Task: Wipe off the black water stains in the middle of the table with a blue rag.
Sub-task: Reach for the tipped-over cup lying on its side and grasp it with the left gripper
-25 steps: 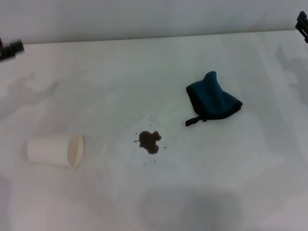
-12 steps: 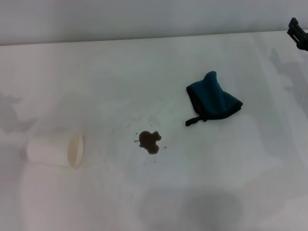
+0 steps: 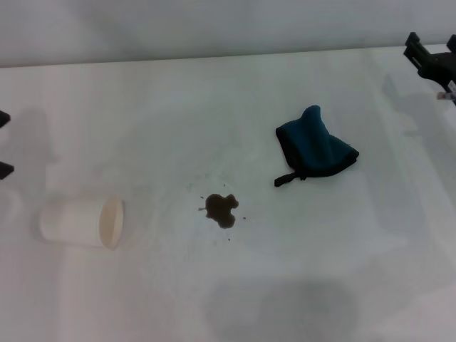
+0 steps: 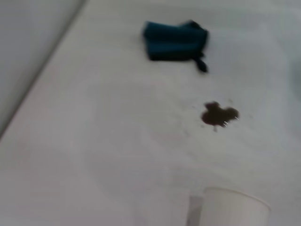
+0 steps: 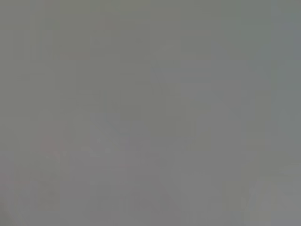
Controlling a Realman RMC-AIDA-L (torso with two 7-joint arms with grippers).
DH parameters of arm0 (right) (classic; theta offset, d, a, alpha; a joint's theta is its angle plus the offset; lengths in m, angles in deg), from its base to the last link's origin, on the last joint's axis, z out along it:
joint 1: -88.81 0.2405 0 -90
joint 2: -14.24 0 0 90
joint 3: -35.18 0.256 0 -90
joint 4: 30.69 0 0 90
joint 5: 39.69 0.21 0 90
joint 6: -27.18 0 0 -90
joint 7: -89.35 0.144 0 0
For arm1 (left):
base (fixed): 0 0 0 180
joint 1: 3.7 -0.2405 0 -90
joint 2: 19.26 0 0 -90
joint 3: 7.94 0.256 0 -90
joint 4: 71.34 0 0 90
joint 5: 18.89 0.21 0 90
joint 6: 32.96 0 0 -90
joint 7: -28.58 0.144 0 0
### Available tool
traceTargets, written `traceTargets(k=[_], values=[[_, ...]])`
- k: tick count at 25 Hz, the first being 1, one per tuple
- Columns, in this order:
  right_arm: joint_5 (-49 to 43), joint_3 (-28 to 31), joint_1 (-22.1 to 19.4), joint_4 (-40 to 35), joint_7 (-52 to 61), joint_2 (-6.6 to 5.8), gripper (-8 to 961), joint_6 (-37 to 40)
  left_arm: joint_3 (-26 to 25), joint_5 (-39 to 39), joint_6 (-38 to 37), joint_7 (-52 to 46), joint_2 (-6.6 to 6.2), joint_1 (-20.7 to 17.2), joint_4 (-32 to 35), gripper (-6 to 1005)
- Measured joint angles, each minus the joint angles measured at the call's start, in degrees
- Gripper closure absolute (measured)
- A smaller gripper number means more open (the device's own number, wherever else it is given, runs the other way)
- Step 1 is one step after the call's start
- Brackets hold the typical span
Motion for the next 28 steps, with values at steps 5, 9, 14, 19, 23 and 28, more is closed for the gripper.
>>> traceTargets(k=[5, 9, 14, 19, 23, 28], values=[[0.82, 1.34, 0.89, 2.77, 0.02, 0.02, 97, -0.35, 0.03, 3.54, 1.69, 5.21, 1.95, 2.64, -0.58, 115], [0.82, 2.54, 1.08, 4.34, 0.04, 0.04, 97, -0.79, 0.04, 4.44, 4.88, 10.0, 3.57, 3.25, -0.23, 115], [0.81, 3.79, 1.18, 6.41, 0.05, 0.03, 98, -1.8, 0.05, 5.08, 10.11, 13.57, 7.77, 3.33, 0.08, 115], [0.63, 5.28, 0.77, 7.57, 0.05, 0.03, 97, -2.25, 0.0, 7.71, 13.08, 14.41, 10.95, 3.64, 1.18, 114], [0.75, 5.31, 0.71, 7.85, 0.05, 0.03, 97, -2.36, -0.06, 8.46, 13.5, 14.37, 11.65, 3.96, 3.24, 114], [0.65, 5.33, 0.74, 7.79, 0.05, 0.03, 98, -2.38, -0.06, 8.9, 16.03, 13.1, 11.71, 3.48, 7.59, 116]])
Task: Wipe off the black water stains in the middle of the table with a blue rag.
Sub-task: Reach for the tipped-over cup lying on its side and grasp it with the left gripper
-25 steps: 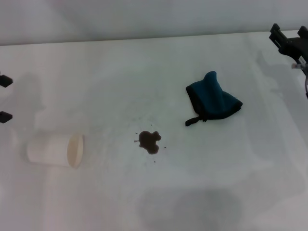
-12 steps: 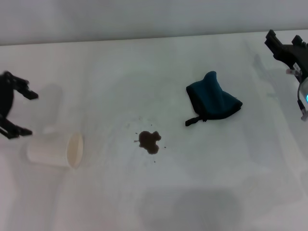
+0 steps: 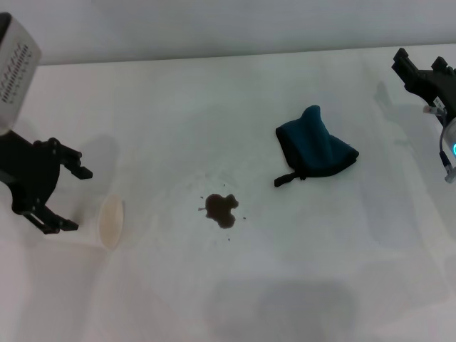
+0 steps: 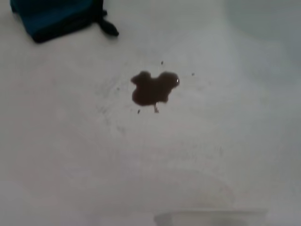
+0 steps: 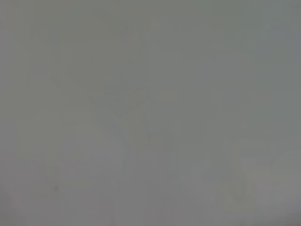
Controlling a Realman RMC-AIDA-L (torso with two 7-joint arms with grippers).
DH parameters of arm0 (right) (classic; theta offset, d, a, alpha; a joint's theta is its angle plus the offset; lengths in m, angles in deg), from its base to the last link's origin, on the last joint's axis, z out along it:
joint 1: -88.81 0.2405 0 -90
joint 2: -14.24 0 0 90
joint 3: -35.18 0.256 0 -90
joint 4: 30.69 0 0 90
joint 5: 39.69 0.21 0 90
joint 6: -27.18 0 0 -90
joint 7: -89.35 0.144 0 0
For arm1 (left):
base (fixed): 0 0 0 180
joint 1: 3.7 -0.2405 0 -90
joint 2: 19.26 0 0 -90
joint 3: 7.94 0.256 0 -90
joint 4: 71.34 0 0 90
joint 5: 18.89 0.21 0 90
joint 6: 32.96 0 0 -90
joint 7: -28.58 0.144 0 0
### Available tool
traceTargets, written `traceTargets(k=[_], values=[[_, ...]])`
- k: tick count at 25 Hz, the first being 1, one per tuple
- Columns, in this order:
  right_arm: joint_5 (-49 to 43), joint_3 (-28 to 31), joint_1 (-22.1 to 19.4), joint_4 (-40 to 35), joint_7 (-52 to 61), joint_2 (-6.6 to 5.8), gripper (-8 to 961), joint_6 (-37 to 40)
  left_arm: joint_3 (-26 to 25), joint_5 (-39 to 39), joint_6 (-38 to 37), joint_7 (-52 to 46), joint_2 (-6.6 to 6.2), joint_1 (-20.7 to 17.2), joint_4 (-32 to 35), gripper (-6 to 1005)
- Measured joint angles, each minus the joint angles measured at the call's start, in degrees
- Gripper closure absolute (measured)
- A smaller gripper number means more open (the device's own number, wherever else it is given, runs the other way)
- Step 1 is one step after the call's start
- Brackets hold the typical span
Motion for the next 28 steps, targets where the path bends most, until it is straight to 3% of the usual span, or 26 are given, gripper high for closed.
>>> traceTargets(k=[16, 28], values=[[-0.27, 0.0, -0.47, -0.28, 0.0, 0.0, 97, 0.01, -0.09, 2.68, 6.16, -5.12, 0.26, -1.71, 8.6, 115], [-0.29, 0.0, -0.73, -0.17, 0.0, -0.02, 98, -0.3, -0.09, 3.41, 9.44, -7.47, 0.28, -2.94, 11.15, 114]])
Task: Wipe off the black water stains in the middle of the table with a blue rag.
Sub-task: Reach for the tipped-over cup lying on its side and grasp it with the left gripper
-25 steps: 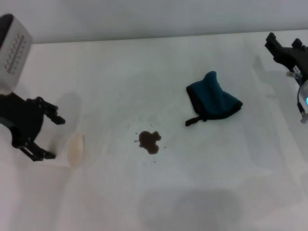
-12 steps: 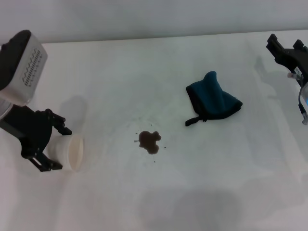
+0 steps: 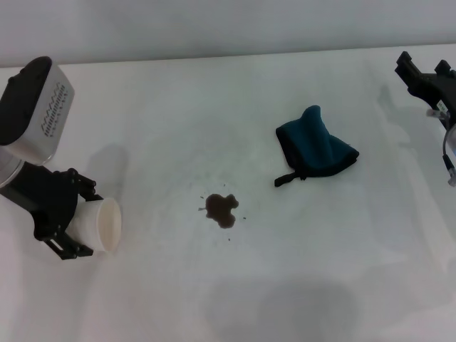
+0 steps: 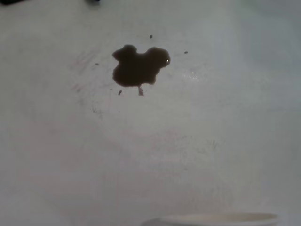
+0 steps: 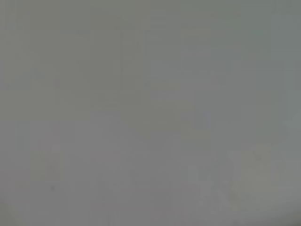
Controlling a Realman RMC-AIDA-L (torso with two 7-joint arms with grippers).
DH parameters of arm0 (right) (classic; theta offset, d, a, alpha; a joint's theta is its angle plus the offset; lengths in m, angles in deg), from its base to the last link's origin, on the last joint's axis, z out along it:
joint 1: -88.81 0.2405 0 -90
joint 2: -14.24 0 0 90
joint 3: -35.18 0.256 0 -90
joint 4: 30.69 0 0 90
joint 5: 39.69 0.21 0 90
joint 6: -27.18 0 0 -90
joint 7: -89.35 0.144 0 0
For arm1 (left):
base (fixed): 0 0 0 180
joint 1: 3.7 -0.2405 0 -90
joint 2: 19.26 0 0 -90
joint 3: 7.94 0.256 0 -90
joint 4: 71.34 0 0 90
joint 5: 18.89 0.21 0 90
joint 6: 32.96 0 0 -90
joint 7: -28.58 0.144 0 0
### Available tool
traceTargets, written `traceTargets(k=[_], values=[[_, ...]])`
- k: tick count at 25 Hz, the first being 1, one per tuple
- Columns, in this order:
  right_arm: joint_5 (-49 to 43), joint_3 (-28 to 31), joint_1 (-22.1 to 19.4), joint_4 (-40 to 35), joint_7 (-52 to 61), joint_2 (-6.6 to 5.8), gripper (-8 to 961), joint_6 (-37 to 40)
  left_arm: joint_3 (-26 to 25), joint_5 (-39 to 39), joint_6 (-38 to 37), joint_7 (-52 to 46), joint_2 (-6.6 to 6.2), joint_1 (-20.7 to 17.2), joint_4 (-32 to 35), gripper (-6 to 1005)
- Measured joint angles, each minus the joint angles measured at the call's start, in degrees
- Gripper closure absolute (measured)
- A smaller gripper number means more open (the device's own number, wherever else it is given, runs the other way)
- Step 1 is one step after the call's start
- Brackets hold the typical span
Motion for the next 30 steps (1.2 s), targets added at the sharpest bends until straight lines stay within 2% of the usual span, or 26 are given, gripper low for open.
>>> traceTargets(k=[11, 30], values=[[-0.05, -0.14, -0.11, -0.11, 0.0, -0.04, 98, -1.15, 0.0, -0.29, 0.02, -1.52, 0.02, -1.31, 1.05, 118], [-0.08, -0.38, -1.67, 0.12, 0.0, 0.02, 97, -1.77, -0.09, -0.82, -0.07, -4.67, 0.35, -1.42, 1.26, 131]])
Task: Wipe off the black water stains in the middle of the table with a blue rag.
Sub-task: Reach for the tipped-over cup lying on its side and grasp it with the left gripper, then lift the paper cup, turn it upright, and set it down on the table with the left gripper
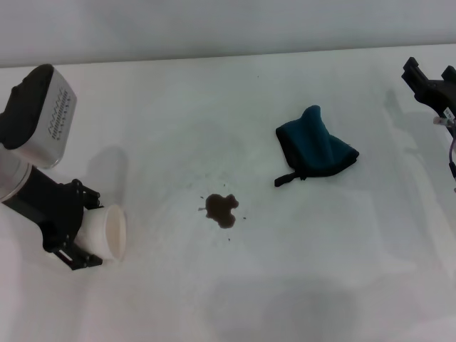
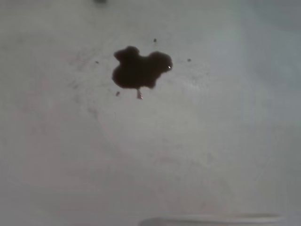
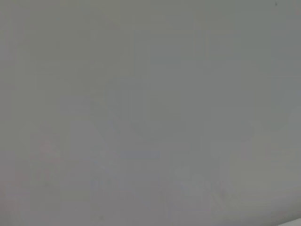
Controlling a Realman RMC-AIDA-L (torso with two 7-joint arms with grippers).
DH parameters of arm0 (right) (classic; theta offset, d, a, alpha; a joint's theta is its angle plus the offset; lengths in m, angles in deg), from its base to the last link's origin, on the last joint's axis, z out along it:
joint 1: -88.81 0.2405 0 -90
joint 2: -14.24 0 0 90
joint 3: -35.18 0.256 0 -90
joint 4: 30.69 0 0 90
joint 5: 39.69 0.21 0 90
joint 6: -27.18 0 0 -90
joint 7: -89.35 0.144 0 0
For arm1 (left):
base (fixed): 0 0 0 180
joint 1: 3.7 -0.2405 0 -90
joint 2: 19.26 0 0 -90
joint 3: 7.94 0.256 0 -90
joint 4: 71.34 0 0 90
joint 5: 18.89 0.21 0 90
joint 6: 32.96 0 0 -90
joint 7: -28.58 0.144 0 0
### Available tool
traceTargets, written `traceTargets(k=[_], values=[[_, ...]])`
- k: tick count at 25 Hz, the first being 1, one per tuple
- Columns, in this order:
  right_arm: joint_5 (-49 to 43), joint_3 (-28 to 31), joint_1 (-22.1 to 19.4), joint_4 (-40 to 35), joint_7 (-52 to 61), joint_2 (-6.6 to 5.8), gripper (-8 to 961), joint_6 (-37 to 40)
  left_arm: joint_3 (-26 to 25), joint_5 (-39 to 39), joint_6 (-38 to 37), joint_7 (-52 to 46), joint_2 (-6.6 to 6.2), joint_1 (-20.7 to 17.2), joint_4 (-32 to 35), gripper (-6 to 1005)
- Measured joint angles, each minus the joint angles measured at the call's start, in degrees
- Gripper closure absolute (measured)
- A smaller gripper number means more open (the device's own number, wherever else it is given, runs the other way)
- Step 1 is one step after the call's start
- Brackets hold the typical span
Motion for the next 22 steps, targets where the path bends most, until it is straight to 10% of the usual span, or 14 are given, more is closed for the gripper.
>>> traceTargets(k=[13, 22], values=[[0.0, 0.07, -0.09, -0.19, 0.0, -0.16, 98, -0.04, 0.0, -5.15, -0.08, -1.58, -0.11, 0.22, -0.52, 157], [0.0, 0.28, -0.13, -1.23, 0.0, -0.3, 97, 0.07, 0.0, -22.39, 1.1, -1.28, -0.24, -1.9, -3.33, 165]])
